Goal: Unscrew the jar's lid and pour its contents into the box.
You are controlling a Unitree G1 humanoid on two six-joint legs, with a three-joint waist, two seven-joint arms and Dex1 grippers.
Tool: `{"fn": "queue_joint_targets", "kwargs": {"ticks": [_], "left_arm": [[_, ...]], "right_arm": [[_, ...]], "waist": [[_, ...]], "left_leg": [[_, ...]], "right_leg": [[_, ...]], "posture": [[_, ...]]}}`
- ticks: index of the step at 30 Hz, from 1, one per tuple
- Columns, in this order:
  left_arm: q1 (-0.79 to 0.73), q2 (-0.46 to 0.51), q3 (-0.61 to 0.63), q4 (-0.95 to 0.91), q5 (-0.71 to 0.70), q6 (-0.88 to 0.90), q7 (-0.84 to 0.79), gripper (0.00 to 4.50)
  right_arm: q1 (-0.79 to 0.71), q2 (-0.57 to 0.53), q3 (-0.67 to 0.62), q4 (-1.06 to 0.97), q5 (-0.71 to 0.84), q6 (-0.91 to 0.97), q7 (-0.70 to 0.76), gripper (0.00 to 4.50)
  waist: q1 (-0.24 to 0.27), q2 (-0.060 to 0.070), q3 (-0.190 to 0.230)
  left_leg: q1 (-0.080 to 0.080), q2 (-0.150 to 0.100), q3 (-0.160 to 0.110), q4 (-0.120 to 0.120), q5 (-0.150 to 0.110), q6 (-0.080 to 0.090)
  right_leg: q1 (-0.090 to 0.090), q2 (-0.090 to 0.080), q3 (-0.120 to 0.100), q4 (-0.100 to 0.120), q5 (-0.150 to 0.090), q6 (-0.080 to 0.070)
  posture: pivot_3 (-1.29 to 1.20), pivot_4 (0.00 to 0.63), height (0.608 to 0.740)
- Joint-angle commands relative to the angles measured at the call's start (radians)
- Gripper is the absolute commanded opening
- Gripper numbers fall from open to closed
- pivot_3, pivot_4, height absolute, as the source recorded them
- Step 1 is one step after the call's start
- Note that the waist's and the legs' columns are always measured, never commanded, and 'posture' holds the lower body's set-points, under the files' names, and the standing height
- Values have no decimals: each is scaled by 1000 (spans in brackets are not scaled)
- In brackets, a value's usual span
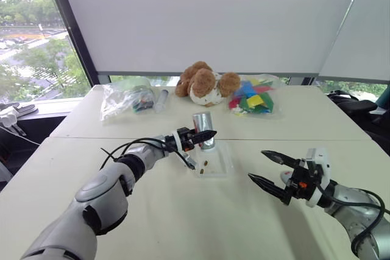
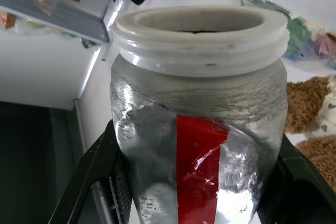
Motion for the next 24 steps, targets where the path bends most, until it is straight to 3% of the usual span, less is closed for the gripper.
{"fn": "queue_joint_targets", "kwargs": {"ticks": [1,5,8,9,11,13,16,19,21,22,24], "left_arm": [[-44,4,4,-2,-31,-17,21,2217],[-30,65,87,-94,-175,-197,9,2217],[10,143,223,-177,-414,-479,-127,2217],[31,164,281,-186,-531,-580,-233,2217],[142,191,469,-248,-967,-674,-632,2217],[247,203,609,-362,-1298,-620,-960,2217],[408,231,811,-598,-1674,-313,-1265,2217],[529,250,971,-741,-1864,-64,-1369,2217],[627,256,1085,-819,-1978,22,-1401,2217],[684,244,1173,-858,-2102,88,-1446,2217],[759,219,1288,-899,-2175,116,-1429,2217]], "right_arm": [[-17,13,9,-36,15,-3,-5,4450],[-28,12,16,-22,15,-1,3,4450],[-47,9,20,-4,16,-7,26,4450],[-58,12,22,3,16,-11,32,4450],[-89,23,32,33,3,-55,63,4450],[-110,32,41,62,-7,-104,100,4450],[-135,42,66,108,-19,-176,165,4450],[-159,57,86,139,-23,-219,202,4450],[-173,71,100,156,-28,-243,213,4450],[-177,76,112,160,-26,-242,224,4450],[-180,79,127,167,-32,-243,236,4450]], "waist": [[0,0,0],[-2,0,0],[-4,0,0],[-4,0,0],[-10,2,-1],[-11,2,-1],[-21,2,-1],[-26,2,-1],[-31,3,-1],[-34,3,-2],[-32,3,-2]], "left_leg": [[0,0,0,0,0,0],[0,0,0,0,0,0],[-2,2,0,0,0,-1],[-2,2,0,0,0,-1],[-1,2,1,0,1,-1],[0,2,2,0,2,-4],[-1,2,2,2,1,-2],[-1,2,0,4,1,-1],[-1,2,0,5,1,-1],[0,2,0,5,0,-1],[2,3,0,4,0,0]], "right_leg": [[0,0,0,0,0,0],[-1,0,0,0,0,-1],[-4,-1,1,1,2,-3],[-4,-1,0,1,2,-3],[-4,-2,1,2,2,-4],[-4,-3,1,3,3,-4],[-4,-3,1,3,3,-5],[-4,-2,1,4,3,-6],[-3,-1,1,7,3,-6],[-3,-1,2,7,3,-6],[-3,-1,3,9,3,-6]], "posture": [[0,150,740],[0,150,740],[0,150,740],[0,150,740],[0,150,740],[0,150,740],[0,150,740],[0,150,740],[0,150,740],[0,150,740],[0,150,740]]}}
